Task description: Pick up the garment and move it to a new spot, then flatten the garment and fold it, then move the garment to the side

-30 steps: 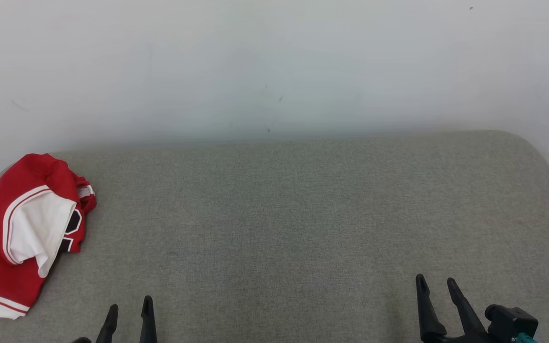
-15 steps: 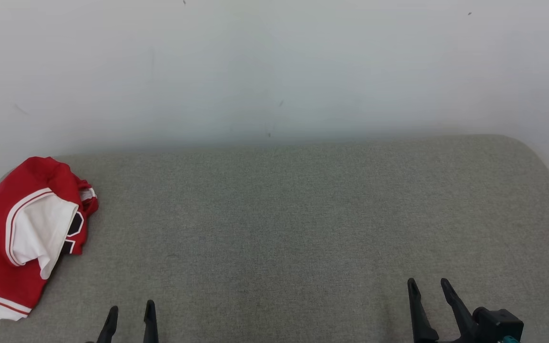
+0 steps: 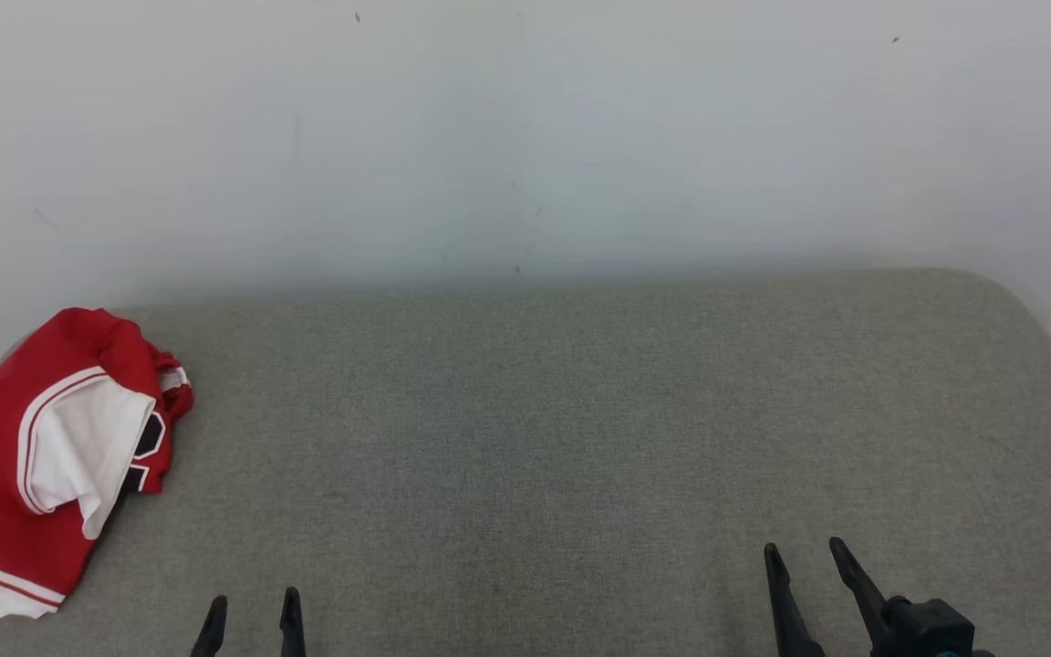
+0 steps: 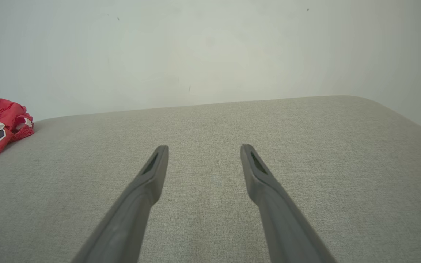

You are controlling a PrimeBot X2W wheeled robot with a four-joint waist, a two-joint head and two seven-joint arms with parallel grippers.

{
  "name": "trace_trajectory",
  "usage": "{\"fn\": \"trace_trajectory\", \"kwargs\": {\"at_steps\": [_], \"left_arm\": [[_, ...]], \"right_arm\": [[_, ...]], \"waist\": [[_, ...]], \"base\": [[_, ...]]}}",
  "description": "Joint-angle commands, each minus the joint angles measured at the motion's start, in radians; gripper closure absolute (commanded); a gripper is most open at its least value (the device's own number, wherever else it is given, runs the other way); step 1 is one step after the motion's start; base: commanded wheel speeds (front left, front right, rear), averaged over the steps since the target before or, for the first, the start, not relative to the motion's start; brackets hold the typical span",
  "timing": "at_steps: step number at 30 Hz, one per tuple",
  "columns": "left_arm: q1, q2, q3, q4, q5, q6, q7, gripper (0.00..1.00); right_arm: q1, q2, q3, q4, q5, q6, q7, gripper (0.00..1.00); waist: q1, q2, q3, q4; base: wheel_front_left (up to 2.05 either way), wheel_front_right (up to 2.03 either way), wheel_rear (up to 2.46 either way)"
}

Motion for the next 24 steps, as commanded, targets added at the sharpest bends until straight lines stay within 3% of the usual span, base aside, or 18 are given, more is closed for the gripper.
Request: {"fn": "trace_trajectory", "kwargs": {"at_steps": [1, 24], "left_arm": [[0.009, 0.006, -0.003, -0.006, 0.02, 0.005, -0.012, 0.0], [0.022, 0.006, -0.023, -0.017, 0.033, 0.028, -0.018, 0.0]], "right_arm": [[0.01, -0.004, 0.004, 0.003, -0.026, 0.003, -0.01, 0.0], [0.018, -0.004, -0.004, -0.003, -0.056, 0.003, -0.017, 0.0]], "waist": [[0.0001, 0.0, -0.003, 0.0], [0.0001, 0.0, -0.008, 0.015]], "base": [[0.0, 0.0, 0.0], [0.0, 0.0, 0.0]]}}
